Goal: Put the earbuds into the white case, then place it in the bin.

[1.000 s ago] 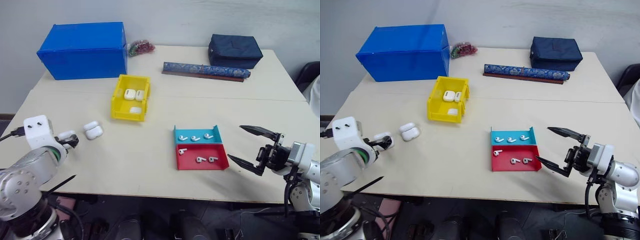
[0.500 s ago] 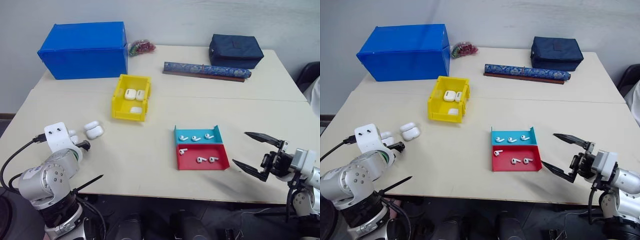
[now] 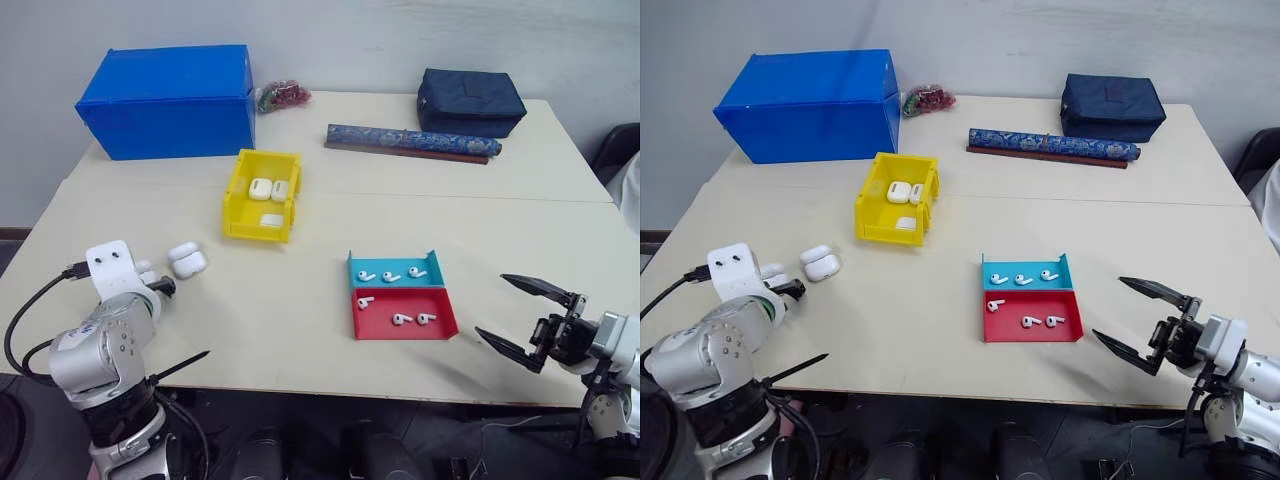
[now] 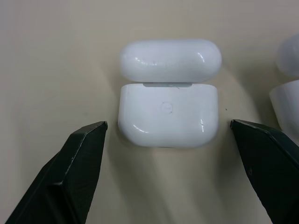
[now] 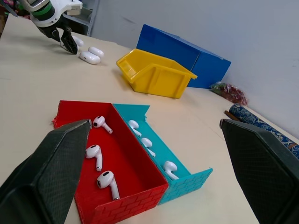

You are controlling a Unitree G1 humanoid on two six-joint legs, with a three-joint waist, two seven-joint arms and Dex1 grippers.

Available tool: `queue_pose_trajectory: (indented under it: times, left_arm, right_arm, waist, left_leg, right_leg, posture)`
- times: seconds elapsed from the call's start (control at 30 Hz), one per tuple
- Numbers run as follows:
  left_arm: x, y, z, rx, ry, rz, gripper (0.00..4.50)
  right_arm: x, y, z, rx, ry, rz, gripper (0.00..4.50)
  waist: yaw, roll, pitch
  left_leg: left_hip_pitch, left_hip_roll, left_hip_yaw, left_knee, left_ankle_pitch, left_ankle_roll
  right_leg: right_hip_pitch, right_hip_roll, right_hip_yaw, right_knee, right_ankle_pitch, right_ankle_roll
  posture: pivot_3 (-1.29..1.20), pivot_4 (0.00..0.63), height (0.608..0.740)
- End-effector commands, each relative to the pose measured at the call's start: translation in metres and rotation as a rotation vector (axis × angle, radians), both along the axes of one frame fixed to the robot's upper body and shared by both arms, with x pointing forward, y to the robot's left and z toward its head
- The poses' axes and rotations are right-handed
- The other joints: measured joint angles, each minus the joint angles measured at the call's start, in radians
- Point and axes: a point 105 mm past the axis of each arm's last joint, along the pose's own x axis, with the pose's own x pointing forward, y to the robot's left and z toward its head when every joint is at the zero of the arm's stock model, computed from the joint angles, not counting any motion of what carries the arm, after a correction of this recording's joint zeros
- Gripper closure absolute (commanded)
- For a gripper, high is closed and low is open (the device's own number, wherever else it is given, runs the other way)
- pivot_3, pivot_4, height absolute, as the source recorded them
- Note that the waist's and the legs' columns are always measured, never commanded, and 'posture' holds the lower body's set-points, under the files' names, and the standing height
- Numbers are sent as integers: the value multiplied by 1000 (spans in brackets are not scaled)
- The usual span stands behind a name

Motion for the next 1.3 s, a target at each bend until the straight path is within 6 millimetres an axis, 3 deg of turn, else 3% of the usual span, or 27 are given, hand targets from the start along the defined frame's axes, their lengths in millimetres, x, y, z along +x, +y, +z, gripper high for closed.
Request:
queue_pose_trajectory:
  times: [0.03, 0.37, 0.7, 0.8, 0.9, 1.0, 1.13, 1.3]
  left_arm:
    - [2, 8, 3, 24, -6, 30, 64]
    - [12, 13, 4, 28, -19, 5, 64]
    - [8, 2, -8, 5, 39, -29, 64]
    - [8, 2, -9, 6, 44, -19, 623]
    - [7, 6, -8, 0, 36, -2, 1575]
    - [4, 6, -9, -5, 43, -2, 1702]
    - [-5, 8, 1, -30, -86, -12, 1702]
    - [-17, 15, 45, 23, -466, -242, 1702]
  right_arm:
    - [-6, -3, 5, -6, -43, 0, 0]
    - [-5, 2, 9, -14, -54, -15, 0]
    - [-5, 1, 9, -6, -63, -36, 0]
    - [-4, 2, 9, -4, -64, -37, 0]
    - [-3, 2, 10, 1, -70, -44, 0]
    - [-2, 3, 10, -1, -72, -42, 0]
    - [-1, 4, 11, -2, -73, -45, 0]
    - [0, 0, 12, 15, -22, -52, 0]
  waist:
    - [1, 0, 0]
    - [2, 0, 0]
    - [2, 0, 0]
    - [2, 0, 0]
    - [0, 0, 0]
    - [-2, 0, 0]
    - [-3, 0, 0]
    - [-3, 0, 0]
  left_leg:
    - [0, 0, 0, 0, 0, 0]
    - [0, 0, 0, 0, 0, 0]
    - [0, 0, 0, -1, 0, 0]
    - [0, 0, 0, -1, 0, 0]
    - [0, 0, 0, -1, 0, 0]
    - [1, 0, 0, -1, 0, 0]
    - [0, 0, 0, -2, -1, 0]
    - [0, 1, 0, -2, -2, -2]
  right_leg:
    - [0, 0, 0, 0, 0, 0]
    - [0, 0, 0, 0, 0, 0]
    - [0, -1, 0, 0, 0, 0]
    - [0, -1, 0, 0, 0, 0]
    - [0, -1, 0, 0, 0, 0]
    - [0, -1, 0, 0, 0, 0]
    - [0, -1, 0, -1, 0, 0]
    - [-2, 0, -1, 0, 0, 0]
  posture:
    - [0, 150, 740]
    - [0, 150, 740]
    - [0, 150, 740]
    - [0, 150, 740]
    - [0, 150, 740]
    - [0, 150, 740]
    - [0, 150, 740]
    - [0, 150, 740]
